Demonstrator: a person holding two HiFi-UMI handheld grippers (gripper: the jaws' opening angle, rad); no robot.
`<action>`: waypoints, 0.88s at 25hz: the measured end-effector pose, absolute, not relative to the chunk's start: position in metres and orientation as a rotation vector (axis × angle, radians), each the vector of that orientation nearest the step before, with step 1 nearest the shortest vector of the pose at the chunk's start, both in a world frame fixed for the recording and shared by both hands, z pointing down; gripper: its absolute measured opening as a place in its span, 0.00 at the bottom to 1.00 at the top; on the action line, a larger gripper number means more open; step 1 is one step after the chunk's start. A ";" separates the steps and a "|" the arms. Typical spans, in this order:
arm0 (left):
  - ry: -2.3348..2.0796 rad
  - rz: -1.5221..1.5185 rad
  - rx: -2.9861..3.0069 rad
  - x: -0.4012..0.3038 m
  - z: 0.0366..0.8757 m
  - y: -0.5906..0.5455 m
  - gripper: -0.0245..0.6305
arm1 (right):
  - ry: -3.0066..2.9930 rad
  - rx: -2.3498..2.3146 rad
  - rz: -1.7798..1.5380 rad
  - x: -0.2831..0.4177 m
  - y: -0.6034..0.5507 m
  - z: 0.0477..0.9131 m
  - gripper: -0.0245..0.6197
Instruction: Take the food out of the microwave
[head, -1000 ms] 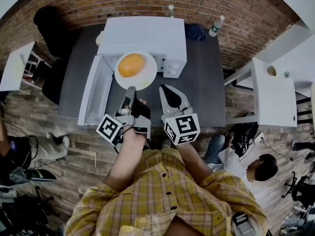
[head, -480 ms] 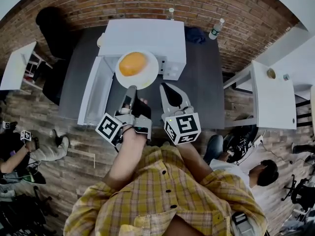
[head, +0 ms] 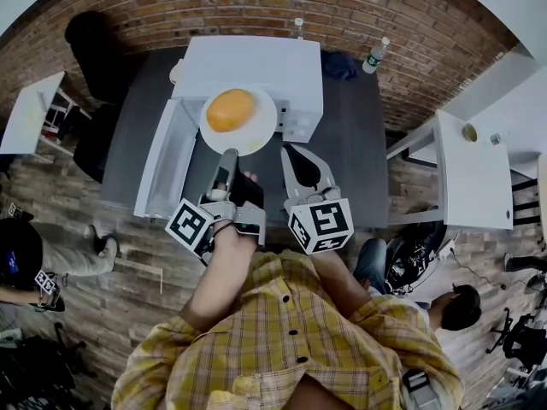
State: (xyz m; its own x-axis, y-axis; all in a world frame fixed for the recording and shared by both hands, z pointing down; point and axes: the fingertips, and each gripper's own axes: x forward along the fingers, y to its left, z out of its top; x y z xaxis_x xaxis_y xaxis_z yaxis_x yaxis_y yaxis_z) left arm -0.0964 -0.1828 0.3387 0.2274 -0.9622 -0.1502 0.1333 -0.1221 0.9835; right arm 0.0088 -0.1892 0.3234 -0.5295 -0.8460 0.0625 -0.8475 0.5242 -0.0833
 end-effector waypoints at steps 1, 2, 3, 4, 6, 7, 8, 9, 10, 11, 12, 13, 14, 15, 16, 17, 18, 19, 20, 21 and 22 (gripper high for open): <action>-0.877 -1.180 1.320 -0.096 0.339 -0.182 0.05 | -2.730 1.518 0.161 0.009 -0.190 0.323 0.05; -0.876 -1.180 1.316 -0.096 0.340 -0.182 0.05 | -2.730 1.520 0.157 0.010 -0.190 0.323 0.05; -0.875 -1.180 1.312 -0.095 0.340 -0.181 0.05 | -2.731 1.522 0.147 0.011 -0.190 0.322 0.05; -0.876 -1.182 1.311 -0.095 0.340 -0.181 0.05 | -2.734 1.523 0.133 0.011 -0.189 0.321 0.05; -0.882 -1.184 1.318 -0.095 0.339 -0.180 0.05 | -2.740 1.522 0.111 0.011 -0.188 0.319 0.05; -0.887 -1.183 1.325 -0.095 0.339 -0.179 0.05 | -2.743 1.519 0.109 0.011 -0.188 0.319 0.05; -0.891 -1.181 1.328 -0.095 0.339 -0.179 0.05 | -2.745 1.516 0.109 0.011 -0.188 0.319 0.05; -0.893 -1.180 1.329 -0.095 0.339 -0.179 0.05 | -2.746 1.514 0.110 0.011 -0.188 0.319 0.05; -0.895 -1.179 1.327 -0.095 0.339 -0.180 0.05 | -2.746 1.512 0.111 0.010 -0.188 0.319 0.05; -0.895 -1.179 1.325 -0.095 0.339 -0.180 0.05 | -2.746 1.510 0.111 0.010 -0.189 0.319 0.05; -0.895 -1.180 1.324 -0.095 0.339 -0.180 0.05 | -2.748 1.508 0.110 0.009 -0.189 0.319 0.05; -0.895 -1.181 1.324 -0.096 0.339 -0.180 0.05 | -2.751 1.506 0.108 0.008 -0.189 0.319 0.05; -0.894 -1.181 1.325 -0.096 0.339 -0.180 0.05 | -2.755 1.505 0.104 0.007 -0.188 0.318 0.05; -0.893 -1.182 1.325 -0.096 0.339 -0.181 0.05 | -2.758 1.503 0.102 0.007 -0.188 0.318 0.05; -0.892 -1.181 1.324 -0.095 0.339 -0.180 0.05 | -2.761 1.502 0.100 0.007 -0.188 0.319 0.05; -0.893 -1.181 1.324 -0.095 0.340 -0.180 0.05 | -2.763 1.499 0.099 0.007 -0.187 0.319 0.05; -0.895 -1.180 1.324 -0.094 0.340 -0.180 0.05 | -2.766 1.496 0.098 0.007 -0.187 0.319 0.05; -0.897 -1.180 1.324 -0.094 0.340 -0.180 0.05 | -2.770 1.493 0.096 0.008 -0.187 0.319 0.05; -0.899 -1.182 1.324 -0.093 0.340 -0.180 0.05 | -2.774 1.490 0.094 0.008 -0.187 0.319 0.05; -0.901 -1.183 1.324 -0.092 0.340 -0.180 0.05 | -2.778 1.487 0.092 0.009 -0.187 0.319 0.05; -0.901 -1.185 1.324 -0.092 0.340 -0.180 0.05 | -2.781 1.484 0.092 0.009 -0.186 0.318 0.05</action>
State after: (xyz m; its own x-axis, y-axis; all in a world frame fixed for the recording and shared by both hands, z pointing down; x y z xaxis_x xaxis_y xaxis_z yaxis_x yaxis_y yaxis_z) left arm -0.0918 -0.1795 0.3402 0.2133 -0.9664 -0.1437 0.1192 -0.1203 0.9856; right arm 0.0093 -0.1864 0.3185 -0.5567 -0.8305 0.0172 -0.8298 0.5551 -0.0570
